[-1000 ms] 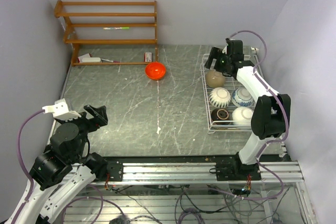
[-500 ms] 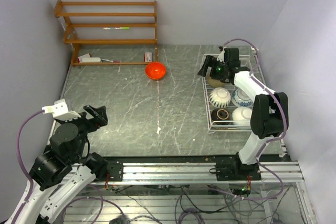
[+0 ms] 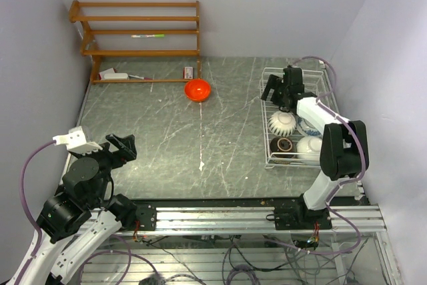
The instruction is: Load the bowls into the dish rack
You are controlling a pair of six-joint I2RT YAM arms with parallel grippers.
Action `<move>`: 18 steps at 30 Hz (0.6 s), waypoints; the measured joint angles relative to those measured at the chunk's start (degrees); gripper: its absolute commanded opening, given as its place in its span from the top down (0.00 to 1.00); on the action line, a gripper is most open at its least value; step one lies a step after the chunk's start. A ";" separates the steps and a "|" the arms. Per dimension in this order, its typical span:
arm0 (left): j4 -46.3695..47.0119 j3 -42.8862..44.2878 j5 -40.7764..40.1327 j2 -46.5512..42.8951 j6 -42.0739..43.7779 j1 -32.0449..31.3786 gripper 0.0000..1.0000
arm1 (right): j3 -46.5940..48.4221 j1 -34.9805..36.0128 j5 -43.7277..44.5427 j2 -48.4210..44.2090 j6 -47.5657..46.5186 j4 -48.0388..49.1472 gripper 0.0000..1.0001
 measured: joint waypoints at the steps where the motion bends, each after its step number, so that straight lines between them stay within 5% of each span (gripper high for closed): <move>1: 0.00 0.00 0.00 0.00 0.00 0.00 0.01 | -0.72 -0.26 0.74 -0.46 0.52 0.59 0.12; 9: 0.02 0.00 0.02 0.02 0.00 0.00 0.01 | -5.14 -2.91 -4.02 -6.49 -0.09 6.71 0.11; 18: 0.00 0.00 0.02 0.02 0.00 0.00 0.01 | 0.61 -2.51 -9.42 -4.11 -1.18 9.73 0.10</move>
